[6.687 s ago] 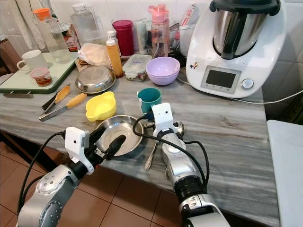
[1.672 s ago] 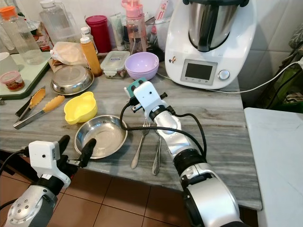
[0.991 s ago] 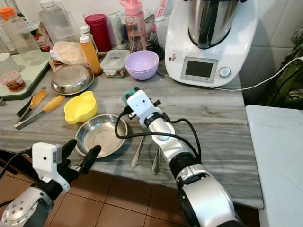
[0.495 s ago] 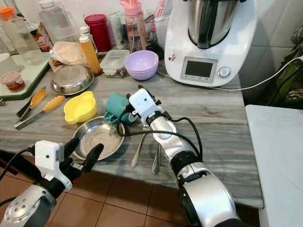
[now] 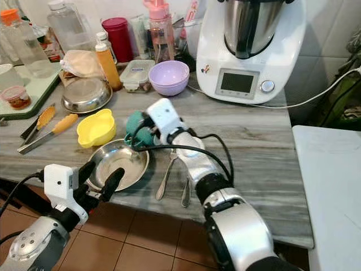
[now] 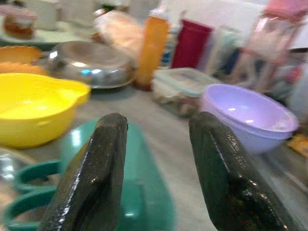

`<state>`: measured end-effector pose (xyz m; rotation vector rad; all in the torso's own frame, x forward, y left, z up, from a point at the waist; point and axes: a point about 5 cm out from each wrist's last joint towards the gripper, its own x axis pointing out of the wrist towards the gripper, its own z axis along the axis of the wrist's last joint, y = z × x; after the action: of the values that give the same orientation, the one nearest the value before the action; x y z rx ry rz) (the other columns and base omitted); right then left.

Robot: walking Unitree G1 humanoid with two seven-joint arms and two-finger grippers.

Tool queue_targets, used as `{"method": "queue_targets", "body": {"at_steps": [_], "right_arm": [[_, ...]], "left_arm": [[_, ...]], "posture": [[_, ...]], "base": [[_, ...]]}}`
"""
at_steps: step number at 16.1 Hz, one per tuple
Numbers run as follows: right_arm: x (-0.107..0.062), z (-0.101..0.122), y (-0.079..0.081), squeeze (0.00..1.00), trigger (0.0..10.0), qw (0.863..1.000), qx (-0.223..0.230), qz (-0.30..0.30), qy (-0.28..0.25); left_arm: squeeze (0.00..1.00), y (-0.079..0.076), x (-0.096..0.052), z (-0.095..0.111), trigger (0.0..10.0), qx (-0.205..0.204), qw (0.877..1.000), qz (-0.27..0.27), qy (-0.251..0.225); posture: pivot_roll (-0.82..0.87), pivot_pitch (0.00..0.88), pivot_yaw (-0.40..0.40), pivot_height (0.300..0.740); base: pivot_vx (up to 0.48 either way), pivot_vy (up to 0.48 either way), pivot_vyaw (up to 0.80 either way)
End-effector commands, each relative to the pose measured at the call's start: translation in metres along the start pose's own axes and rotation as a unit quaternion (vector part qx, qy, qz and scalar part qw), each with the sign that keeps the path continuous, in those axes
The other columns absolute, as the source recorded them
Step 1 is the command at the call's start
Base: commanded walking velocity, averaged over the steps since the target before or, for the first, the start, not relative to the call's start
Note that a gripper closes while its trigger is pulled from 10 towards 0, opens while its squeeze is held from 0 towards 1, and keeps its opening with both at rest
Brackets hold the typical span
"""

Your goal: Setting the table

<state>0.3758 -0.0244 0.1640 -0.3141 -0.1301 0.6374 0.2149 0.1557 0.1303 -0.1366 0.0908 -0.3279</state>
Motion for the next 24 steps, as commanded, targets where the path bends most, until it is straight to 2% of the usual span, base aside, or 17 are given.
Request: {"method": "queue_targets", "body": {"at_steps": [1, 6, 10, 13, 16, 19, 24], "right_arm": [[0.008, 0.012, 0.006, 0.00, 10.0, 0.999, -0.004, 0.034, 0.000], [0.012, 0.019, 0.011, 0.00, 10.0, 0.997, -0.011, 0.080, 0.017], [0.013, 0.021, 0.033, 0.00, 10.0, 0.991, -0.019, 0.130, 0.024], [0.011, 0.015, 0.045, 0.00, 10.0, 0.989, -0.049, 0.137, 0.039], [0.006, -0.001, 0.055, 0.00, 10.0, 0.986, -0.079, 0.129, 0.073], [-0.001, -0.015, 0.059, 0.00, 10.0, 0.983, -0.101, 0.119, 0.094], [-0.007, -0.026, 0.059, 0.00, 10.0, 0.973, -0.179, 0.106, 0.100]], "left_arm": [[0.00, 0.001, 0.002, -0.002, 10.0, 0.003, 1.000, 0.003, 0.004], [0.00, 0.000, 0.004, -0.003, 10.0, 0.000, 1.000, 0.004, 0.003], [0.00, 0.000, 0.005, -0.005, 10.0, -0.002, 1.000, 0.004, 0.004], [0.00, -0.001, 0.006, -0.006, 10.0, -0.003, 1.000, 0.002, 0.005], [0.00, -0.002, 0.007, -0.007, 10.0, -0.008, 1.000, -0.001, 0.008], [0.00, -0.005, 0.008, -0.009, 10.0, -0.023, 1.000, -0.009, 0.012], [0.00, -0.012, 0.008, -0.007, 10.0, -0.050, 0.998, -0.046, 0.013]], "posture": [[-0.01, 0.036, 0.098, 0.740], [-0.02, 0.031, 0.092, 0.740], [-0.02, 0.030, 0.089, 0.740], [-0.02, 0.030, 0.089, 0.740], [-0.03, 0.028, 0.088, 0.740], [-0.03, 0.027, 0.090, 0.740], [-0.03, 0.027, 0.095, 0.740]], "base": [[0.000, 0.000, 0.00], [0.000, 0.000, 0.00], [0.000, 0.000, 0.00], [0.000, 0.000, 0.00], [0.000, 0.000, 0.00], [0.000, 0.000, 0.00], [0.000, 0.000, 0.00]]}}
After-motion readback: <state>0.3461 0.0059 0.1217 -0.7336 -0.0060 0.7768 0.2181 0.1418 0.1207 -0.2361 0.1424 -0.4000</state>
